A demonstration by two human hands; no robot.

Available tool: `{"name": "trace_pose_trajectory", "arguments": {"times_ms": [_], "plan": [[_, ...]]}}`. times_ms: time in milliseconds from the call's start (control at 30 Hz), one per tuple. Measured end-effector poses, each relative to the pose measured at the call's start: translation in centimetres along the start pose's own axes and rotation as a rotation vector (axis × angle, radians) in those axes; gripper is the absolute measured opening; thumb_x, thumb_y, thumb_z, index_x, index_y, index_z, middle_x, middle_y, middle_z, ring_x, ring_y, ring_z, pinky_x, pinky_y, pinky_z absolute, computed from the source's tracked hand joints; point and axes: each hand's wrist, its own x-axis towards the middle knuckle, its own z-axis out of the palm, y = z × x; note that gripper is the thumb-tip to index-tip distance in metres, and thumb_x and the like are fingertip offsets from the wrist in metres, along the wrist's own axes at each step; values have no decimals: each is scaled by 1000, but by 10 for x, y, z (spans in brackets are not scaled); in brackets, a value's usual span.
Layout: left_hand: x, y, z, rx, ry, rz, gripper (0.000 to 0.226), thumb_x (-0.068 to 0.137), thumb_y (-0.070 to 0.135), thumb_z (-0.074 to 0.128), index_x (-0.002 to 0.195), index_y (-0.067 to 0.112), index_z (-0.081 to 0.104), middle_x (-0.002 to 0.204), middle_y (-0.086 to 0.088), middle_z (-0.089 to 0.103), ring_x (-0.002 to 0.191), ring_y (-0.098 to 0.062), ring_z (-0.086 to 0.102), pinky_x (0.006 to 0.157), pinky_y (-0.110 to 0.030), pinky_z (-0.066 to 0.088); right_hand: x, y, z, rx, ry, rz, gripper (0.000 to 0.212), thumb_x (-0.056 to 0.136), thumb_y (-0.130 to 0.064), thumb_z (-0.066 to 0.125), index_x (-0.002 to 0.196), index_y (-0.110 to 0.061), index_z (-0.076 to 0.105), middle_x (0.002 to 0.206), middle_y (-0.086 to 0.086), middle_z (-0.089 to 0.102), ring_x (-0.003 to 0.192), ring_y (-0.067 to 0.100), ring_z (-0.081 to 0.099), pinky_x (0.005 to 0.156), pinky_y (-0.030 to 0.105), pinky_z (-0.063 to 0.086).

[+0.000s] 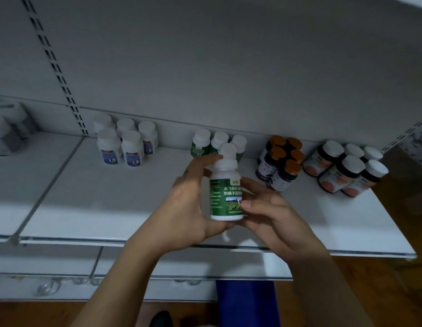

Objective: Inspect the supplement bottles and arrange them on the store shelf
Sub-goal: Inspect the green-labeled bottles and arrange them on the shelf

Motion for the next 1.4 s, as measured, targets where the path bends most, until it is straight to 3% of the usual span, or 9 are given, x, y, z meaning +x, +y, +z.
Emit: {"name": "trace_pose_trajectory", "arguments": {"times_ms": [100, 167, 367, 533, 733, 867, 967, 1133, 1400], "plan": [[-3, -12, -7, 40, -26, -18, 98, 59, 54, 82, 139, 36, 28, 133, 7, 46, 125, -13, 48, 104, -37, 43, 3, 6, 8, -66, 55, -20, 52, 77, -2, 59, 129, -4, 55, 120, 25, 64, 105, 35, 65, 87, 44, 55], [-7, -14, -10, 31, -54, -28, 98, 61, 50, 83, 139, 38, 25, 134, 6, 44, 126, -15, 47, 104, -41, 43, 4, 10, 12, -100, 84, -21, 54, 75, -2, 61, 129, -6, 55, 119, 26, 63, 105, 35, 65, 89, 43, 54], [-16, -15, -20, 75, -80, -4, 99, 58, 41, 88, 129, 49, 21, 130, 14, 38, 125, -8, 42, 103, -35, 43, 6, 24, 27, -127, 97, -5, 57, 74, 1, 62, 130, -6, 54, 115, 23, 66, 102, 31, 66, 84, 34, 55], [-29, -22, -30, 50, -70, -13, 94, 60, 40, 84, 134, 34, 25, 127, 11, 44, 123, -4, 42, 97, -23, 43, 10, 32, 40, -163, 83, -16, 63, 70, -5, 72, 130, -6, 54, 122, 26, 62, 107, 33, 64, 90, 38, 55], [-39, -19, -41, 12, -42, -63, 93, 61, 29, 90, 130, 31, 28, 119, 14, 50, 113, 5, 46, 85, -6, 41, 12, 37, 52, -143, 31, 9, 56, 75, -1, 63, 131, -5, 54, 124, 24, 63, 107, 29, 64, 89, 35, 55], [-43, -19, -45, 42, -42, -73, 92, 62, 31, 89, 130, 36, 27, 116, 20, 50, 108, 1, 51, 82, -10, 44, 11, 38, 55, -137, 42, 13, 54, 77, -4, 62, 131, -6, 54, 124, 22, 63, 110, 29, 64, 93, 36, 53], [-44, -23, -46, 47, -53, -75, 97, 59, 38, 89, 132, 39, 25, 125, 20, 46, 120, -1, 46, 91, -13, 43, 11, 39, 57, -84, 48, 26, 50, 81, -8, 58, 131, -4, 54, 123, 21, 64, 108, 28, 63, 94, 38, 50], [-45, -25, -46, 68, -87, -54, 97, 59, 50, 77, 137, 40, 21, 133, 15, 43, 131, -8, 40, 103, -33, 43, 11, 41, 56, 10, 34, 66, 53, 82, -4, 54, 135, -1, 51, 124, 34, 56, 112, 39, 56, 105, 53, 41], [-46, -24, -47, 65, -99, -47, 95, 61, 44, 79, 134, 42, 19, 132, 13, 43, 129, -9, 41, 103, -36, 43, 11, 43, 56, 28, 20, 57, 56, 78, 1, 52, 134, 0, 51, 122, 37, 55, 110, 41, 54, 104, 55, 38]]}}
